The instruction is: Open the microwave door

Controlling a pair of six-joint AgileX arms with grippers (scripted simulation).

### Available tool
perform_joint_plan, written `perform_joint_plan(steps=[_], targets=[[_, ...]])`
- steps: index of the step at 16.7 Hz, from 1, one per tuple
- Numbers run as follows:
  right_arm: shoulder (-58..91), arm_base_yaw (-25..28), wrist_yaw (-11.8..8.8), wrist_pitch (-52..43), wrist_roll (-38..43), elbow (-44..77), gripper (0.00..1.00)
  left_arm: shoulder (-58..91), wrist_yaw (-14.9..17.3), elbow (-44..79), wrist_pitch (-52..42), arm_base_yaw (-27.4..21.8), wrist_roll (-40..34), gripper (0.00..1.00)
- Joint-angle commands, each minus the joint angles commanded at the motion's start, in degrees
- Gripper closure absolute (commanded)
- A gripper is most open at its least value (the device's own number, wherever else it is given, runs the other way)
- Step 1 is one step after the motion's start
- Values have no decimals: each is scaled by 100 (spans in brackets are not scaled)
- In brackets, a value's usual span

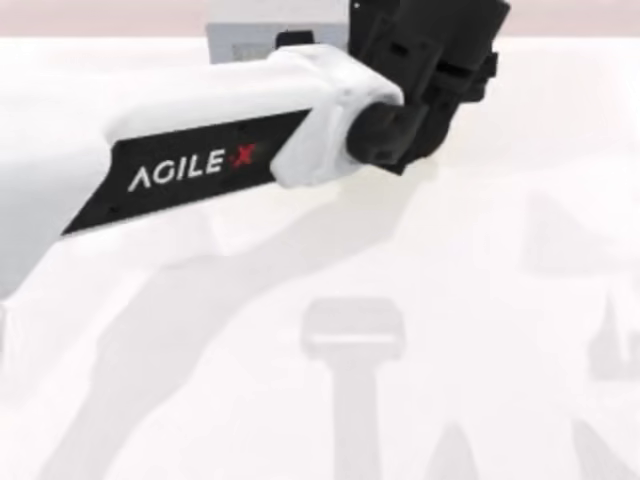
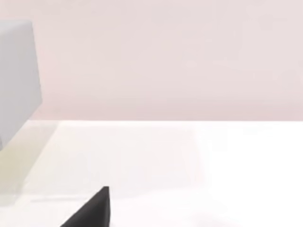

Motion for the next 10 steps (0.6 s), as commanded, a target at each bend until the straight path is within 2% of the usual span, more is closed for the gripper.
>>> perform_joint_plan(steps=[6, 10], targets=[[0, 0, 0, 0, 0, 0, 0, 177, -69, 118, -39, -75, -27, 0], [0, 0, 0, 0, 0, 0, 0, 401, 31, 325, 35, 41, 65, 0]])
